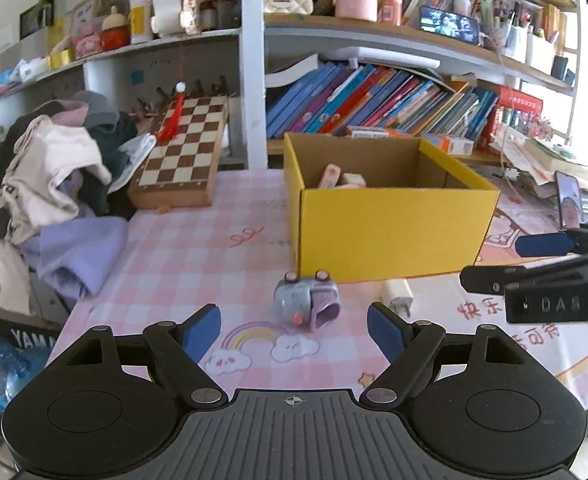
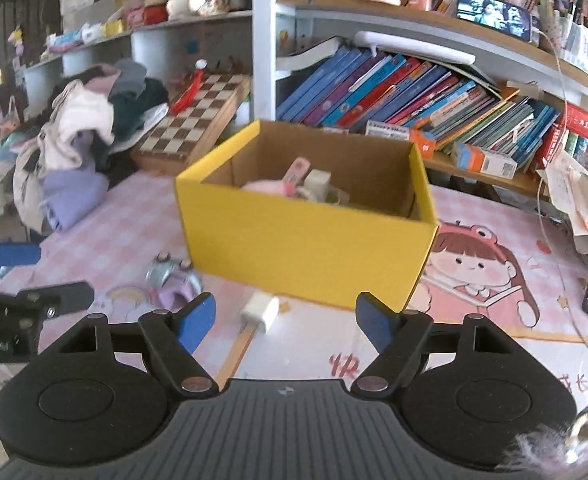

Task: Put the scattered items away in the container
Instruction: 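Move the left gripper to the grey toy car while the right approaches the white charger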

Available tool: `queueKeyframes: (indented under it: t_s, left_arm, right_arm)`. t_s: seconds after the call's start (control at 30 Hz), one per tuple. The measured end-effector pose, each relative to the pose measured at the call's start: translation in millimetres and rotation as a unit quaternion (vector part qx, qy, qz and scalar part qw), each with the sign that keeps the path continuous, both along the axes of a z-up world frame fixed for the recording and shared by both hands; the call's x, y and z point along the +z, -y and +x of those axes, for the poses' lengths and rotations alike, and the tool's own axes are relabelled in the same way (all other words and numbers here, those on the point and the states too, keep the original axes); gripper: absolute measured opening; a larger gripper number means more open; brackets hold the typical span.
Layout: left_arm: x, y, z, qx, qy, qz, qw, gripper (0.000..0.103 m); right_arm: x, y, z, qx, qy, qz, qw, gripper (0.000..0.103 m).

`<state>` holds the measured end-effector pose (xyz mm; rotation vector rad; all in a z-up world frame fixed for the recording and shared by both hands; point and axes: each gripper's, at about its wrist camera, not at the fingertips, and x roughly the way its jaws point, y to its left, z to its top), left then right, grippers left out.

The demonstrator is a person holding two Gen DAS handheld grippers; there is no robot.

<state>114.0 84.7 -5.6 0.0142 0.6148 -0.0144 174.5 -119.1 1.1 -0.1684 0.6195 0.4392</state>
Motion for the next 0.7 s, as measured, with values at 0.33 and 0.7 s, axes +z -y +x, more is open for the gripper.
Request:
queueKeyframes:
  t_s: [0.33, 0.7]
  left_arm:
    - [-15.4, 2.5, -0.6, 0.004, -0.018, -0.004, 0.9998, 0.083]
    - [-22.5, 6.0, 17.7, 0.011, -0.029, -0.006, 0.9995, 0.083]
  right_arm:
    - [-23.3, -9.5, -5.0, 0.003, -0.028, -0.019, 0.999, 0.073]
    - [-33.0, -15.7, 14.5, 0.023, -0.047, -0.031, 0.998, 0.071]
